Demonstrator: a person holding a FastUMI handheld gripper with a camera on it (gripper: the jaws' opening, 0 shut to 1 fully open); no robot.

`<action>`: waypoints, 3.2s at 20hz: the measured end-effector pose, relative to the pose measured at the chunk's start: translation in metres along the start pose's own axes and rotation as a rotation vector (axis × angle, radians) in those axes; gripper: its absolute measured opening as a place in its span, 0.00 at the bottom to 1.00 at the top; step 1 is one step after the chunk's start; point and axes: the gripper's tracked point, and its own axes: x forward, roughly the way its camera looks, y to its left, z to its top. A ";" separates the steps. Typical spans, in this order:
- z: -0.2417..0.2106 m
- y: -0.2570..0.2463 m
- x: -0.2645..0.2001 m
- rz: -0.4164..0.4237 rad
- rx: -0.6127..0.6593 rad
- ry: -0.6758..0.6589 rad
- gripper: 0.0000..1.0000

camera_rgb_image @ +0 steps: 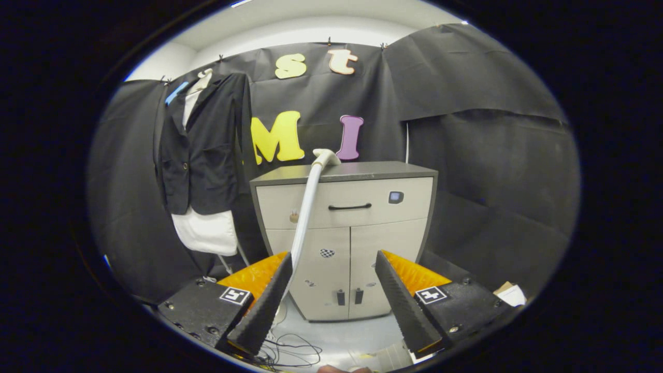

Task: Iron the clothes twice with a garment steamer, once on the left side and once on the right side.

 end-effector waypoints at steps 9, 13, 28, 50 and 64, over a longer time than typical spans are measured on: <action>0.013 0.017 0.001 0.002 -0.012 -0.074 1.00; 0.007 0.030 0.001 -0.003 0.024 -0.031 1.00; 0.038 0.060 0.010 -0.048 0.163 0.073 1.00; 0.198 0.050 0.266 0.106 0.209 0.231 1.00; 0.188 0.048 0.378 0.171 0.259 0.524 0.82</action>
